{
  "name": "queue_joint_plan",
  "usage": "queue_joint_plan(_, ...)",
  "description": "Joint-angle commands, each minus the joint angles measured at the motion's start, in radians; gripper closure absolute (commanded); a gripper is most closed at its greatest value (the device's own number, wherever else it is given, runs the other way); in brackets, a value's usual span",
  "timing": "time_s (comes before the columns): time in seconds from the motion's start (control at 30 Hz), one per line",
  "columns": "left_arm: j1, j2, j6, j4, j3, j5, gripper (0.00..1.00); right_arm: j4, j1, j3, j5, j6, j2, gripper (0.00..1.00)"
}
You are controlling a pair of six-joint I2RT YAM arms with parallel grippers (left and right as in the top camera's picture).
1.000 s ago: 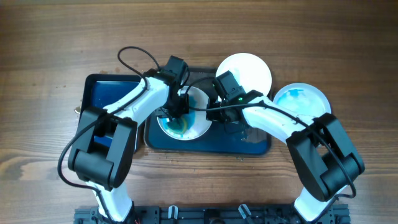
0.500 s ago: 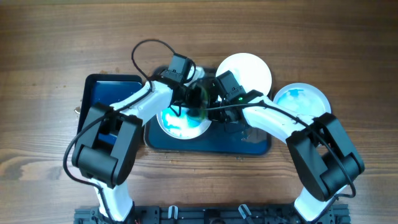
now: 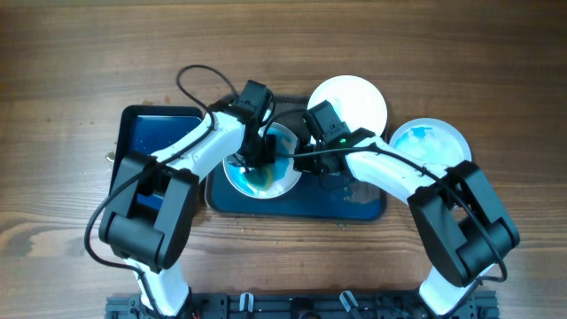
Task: Clean dirty plates on tray and stack at the side
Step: 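Scrub the held plate with the sponge in the left gripper, then lift the plate with the right gripper and stack it on the cleaned plate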
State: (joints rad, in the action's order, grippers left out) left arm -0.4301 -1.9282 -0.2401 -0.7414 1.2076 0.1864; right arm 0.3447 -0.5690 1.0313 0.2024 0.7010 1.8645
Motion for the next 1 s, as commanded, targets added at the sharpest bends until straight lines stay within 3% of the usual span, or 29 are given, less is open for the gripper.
queue_joint_plan(0.0,-0.023,-0.050,0.207,0.027,-0.042,0.400,0.96,0.008,-0.003,-0.010,0.029,-0.019,0.037,0.96)
queue_joint_plan(0.13,0.031,-0.050,0.189,0.105,-0.024,0.360,0.96,0.008,-0.003,-0.010,0.044,-0.020,0.037,0.96)
queue_joint_plan(0.17,0.049,-0.050,0.153,0.117,-0.014,0.312,0.96,0.009,-0.003,-0.009,0.047,-0.019,0.037,0.96)
queue_joint_plan(0.23,0.117,-0.050,0.014,0.123,0.042,0.079,0.96,0.011,-0.003,-0.009,0.055,-0.019,0.037,0.96)
queue_joint_plan(0.53,0.241,-0.029,-0.090,-0.203,0.413,-0.159,0.96,0.050,-0.003,-0.009,0.041,-0.021,0.002,0.96)
queue_joint_plan(0.73,0.243,-0.027,-0.090,-0.305,0.437,-0.158,0.96,0.182,-0.017,-0.008,-0.187,-0.053,-0.176,0.96)
queue_joint_plan(0.97,0.243,-0.027,-0.090,-0.337,0.437,-0.158,0.96,0.322,-0.188,-0.008,-0.706,-0.127,-0.406,0.96)
